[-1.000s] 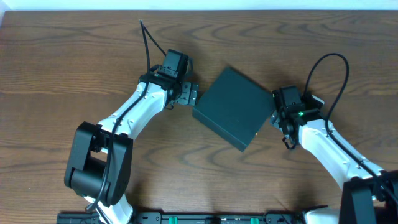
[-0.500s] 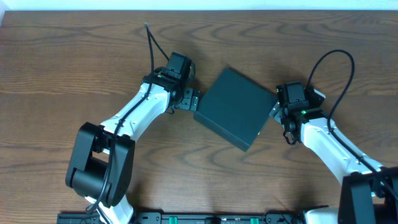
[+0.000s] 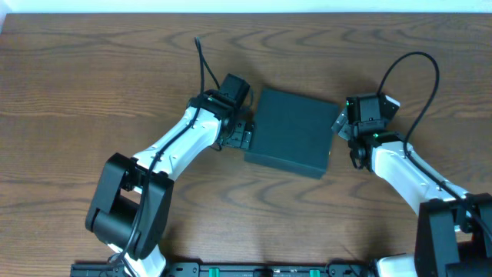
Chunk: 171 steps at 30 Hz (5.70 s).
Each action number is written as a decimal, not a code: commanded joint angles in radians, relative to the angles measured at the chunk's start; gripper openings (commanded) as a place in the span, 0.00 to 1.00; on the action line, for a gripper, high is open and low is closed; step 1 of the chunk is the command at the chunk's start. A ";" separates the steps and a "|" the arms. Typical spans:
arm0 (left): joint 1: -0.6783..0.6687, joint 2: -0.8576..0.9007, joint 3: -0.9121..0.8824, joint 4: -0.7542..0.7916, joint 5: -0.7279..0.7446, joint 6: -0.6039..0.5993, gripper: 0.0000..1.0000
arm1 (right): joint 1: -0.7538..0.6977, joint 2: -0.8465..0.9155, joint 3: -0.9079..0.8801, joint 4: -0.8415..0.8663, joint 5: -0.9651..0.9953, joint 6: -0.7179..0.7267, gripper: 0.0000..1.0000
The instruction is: Pack container
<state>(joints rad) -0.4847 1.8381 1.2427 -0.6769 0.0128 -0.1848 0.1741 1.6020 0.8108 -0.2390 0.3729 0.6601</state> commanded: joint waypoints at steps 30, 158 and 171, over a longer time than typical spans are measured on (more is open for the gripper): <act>-0.044 -0.222 0.019 -0.063 -0.162 -0.128 0.95 | 0.030 -0.259 0.022 -0.003 -0.096 -0.229 0.99; 0.222 -1.518 -0.557 -0.350 -0.116 0.064 0.95 | -0.128 -1.578 -0.452 -0.835 -0.329 -0.542 0.99; 0.284 -1.700 -0.848 -0.291 -0.113 0.029 0.96 | -0.128 -1.578 -0.452 -0.835 -0.329 -0.542 0.99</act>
<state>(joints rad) -0.2058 0.1604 0.4194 -0.9680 -0.1043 -0.1604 0.0536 0.0303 0.3649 -1.0668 0.0483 0.1238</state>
